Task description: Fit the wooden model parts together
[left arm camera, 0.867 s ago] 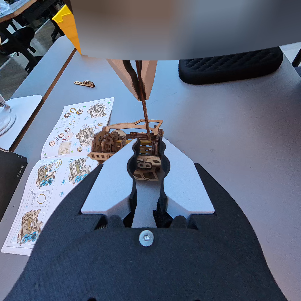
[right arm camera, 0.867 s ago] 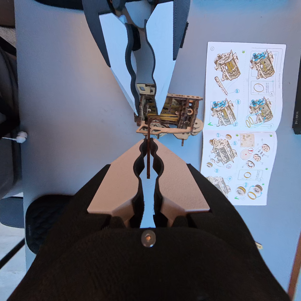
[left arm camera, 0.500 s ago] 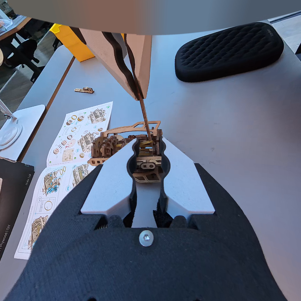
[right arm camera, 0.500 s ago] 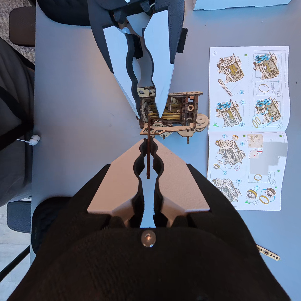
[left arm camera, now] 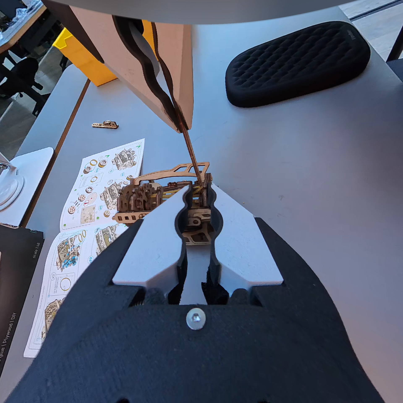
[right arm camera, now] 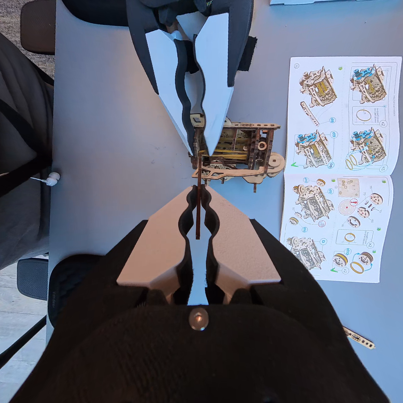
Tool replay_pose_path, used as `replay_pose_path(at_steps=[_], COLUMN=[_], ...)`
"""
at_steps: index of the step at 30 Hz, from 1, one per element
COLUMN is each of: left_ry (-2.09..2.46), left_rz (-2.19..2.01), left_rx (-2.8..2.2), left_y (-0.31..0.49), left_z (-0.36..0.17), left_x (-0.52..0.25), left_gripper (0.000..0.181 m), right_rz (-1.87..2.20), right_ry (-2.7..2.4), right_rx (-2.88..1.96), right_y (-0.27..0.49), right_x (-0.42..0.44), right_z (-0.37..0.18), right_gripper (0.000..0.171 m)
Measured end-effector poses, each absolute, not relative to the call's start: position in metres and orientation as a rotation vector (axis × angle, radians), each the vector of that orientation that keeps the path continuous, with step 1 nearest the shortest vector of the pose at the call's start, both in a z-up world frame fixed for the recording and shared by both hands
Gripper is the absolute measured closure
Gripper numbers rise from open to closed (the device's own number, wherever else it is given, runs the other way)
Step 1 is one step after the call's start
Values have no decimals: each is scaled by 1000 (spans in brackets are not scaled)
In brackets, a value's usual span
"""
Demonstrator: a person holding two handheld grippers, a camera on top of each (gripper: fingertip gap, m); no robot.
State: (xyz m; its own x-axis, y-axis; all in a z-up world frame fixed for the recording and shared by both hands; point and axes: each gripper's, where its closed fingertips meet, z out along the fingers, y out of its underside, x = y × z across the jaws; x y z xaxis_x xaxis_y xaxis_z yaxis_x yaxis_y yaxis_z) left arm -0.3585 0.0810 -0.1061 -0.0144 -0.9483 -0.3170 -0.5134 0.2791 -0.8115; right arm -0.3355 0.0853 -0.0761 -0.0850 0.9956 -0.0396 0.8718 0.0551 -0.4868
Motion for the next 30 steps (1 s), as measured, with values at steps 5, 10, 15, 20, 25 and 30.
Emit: replay_pose_path(at_steps=[5, 10, 15, 20, 25, 30], left_ry=[1685, 1707, 1693, 1703, 1690, 1688], left_rz=[-584, -500, -479, -441, -451, -420], left_rx=[-1348, -1310, -1303, -1272, -1278, -1252], left_y=[79, 78, 80, 78, 78, 79], left_z=[-107, -107, -107, -107, -107, -107], left_x=[-359, -358, -359, -360, -361, -362], left_gripper=[172, 176, 177, 176, 176, 176], right_rz=[531, 525, 488, 533, 584, 584], right_ry=[-2062, -2063, -2090, -2124, -2122, -2124], right_rx=[-1854, -1855, -1849, -1815, -1776, -1788], right_y=[84, 85, 87, 86, 87, 89], right_x=[-336, -335, -333, -334, -335, -335], right_z=[-76, -77, -79, -79, -80, -81], right_gripper=[169, 170, 170, 170, 170, 170])
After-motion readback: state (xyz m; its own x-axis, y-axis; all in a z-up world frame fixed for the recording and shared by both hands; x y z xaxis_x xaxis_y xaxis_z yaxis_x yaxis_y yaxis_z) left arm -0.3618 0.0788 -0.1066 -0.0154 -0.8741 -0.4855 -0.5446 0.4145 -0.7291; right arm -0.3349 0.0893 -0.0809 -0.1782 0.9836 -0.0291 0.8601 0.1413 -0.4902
